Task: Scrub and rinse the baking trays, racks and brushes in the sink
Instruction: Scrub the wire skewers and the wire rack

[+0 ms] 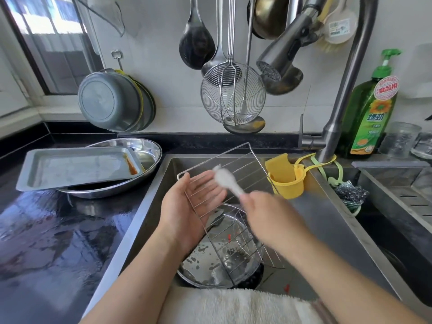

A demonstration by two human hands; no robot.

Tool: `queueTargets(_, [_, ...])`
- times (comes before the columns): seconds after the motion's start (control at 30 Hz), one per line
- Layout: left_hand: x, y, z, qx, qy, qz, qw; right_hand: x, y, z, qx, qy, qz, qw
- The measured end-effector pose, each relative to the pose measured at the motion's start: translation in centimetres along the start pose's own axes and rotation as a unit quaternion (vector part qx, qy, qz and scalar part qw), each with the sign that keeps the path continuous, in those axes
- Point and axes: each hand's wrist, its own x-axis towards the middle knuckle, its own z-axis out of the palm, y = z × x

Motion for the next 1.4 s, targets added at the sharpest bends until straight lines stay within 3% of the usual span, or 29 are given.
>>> queueTargets(0.07, [0.2, -0.3, 0.0, 0.012, 0.005, 0.006, 1.000, 0.3, 1.0, -0.6, -0.015, 0.033, 0.037, 0.999])
queueTargets(0.23, [0.5, -0.6, 0.1, -0.011, 0.028, 0.016, 0.999, -2.8, -2.5, 1.8, 0.042, -0.093, -0.133, 0.986])
queueTargets(0.27, [0.6, -0.5, 0.0, -0.022, 0.032, 0.019, 0.999, -1.9, -1.8, 1.8, 0.014, -0.069, -0.121, 0.990])
queueTargets(0.4, [0.8, -0.2, -0.5, -0.014, 0.031, 0.027, 0.999, 1.7, 2.8, -1.0, -0.038, 0.062, 0.068, 0.995])
queueTargets(0.47, [0.9, -0.4, -0.4, -0.003, 0.028, 0.023, 0.999, 0.9, 2.4, -0.7, -0.035, 0.047, 0.025, 0.998])
queueTargets(0.57, [1.2, -0.3, -0.6, -0.023, 0.028, 0.023, 0.999, -2.7, -1.5, 0.9, -0.002, -0.074, -0.103, 0.992])
queueTargets(0.6, [1.3, -0.3, -0.7, -0.034, 0.025, 0.023, 0.999, -2.8, -1.8, 1.2, -0.010, -0.083, -0.113, 0.990])
queueTargets(0.73, [1.3, -0.2, -1.1, -0.036, 0.021, 0.029, 0.999, 1.2, 1.7, -0.9, -0.069, 0.041, 0.060, 0.995])
queueTargets(0.77, [1.3, -0.3, -1.1, -0.036, 0.023, 0.032, 0.999, 1.3, 2.1, -1.1, -0.063, 0.042, 0.071, 0.995])
queueTargets(0.93, [1.6, -0.1, -1.3, -0.062, 0.039, 0.040, 0.996, -3.0, -1.5, 1.2, 0.012, -0.103, -0.105, 0.989])
queueTargets(1.1, [1.6, 0.0, -1.2, -0.069, 0.040, 0.033, 0.996, 1.4, 2.3, -0.8, -0.011, 0.026, 0.038, 0.999])
queueTargets(1.17, [1.5, -0.1, -1.1, -0.069, 0.046, 0.033, 0.996, -0.1, 1.6, 0.1, 0.001, -0.028, -0.020, 0.999])
queueTargets(1.23, [1.5, 0.2, -1.3, -0.083, 0.057, 0.036, 0.994, -2.3, -0.4, 1.4, 0.013, -0.134, -0.091, 0.987])
queueTargets(1.27, [1.5, 0.3, -1.4, -0.090, 0.059, 0.039, 0.993, -2.3, -0.4, 1.5, 0.009, -0.132, -0.095, 0.987])
queueTargets(1.4, [1.5, 0.5, -1.5, -0.088, 0.050, 0.035, 0.994, 1.6, 2.8, -1.0, -0.030, 0.046, 0.066, 0.996])
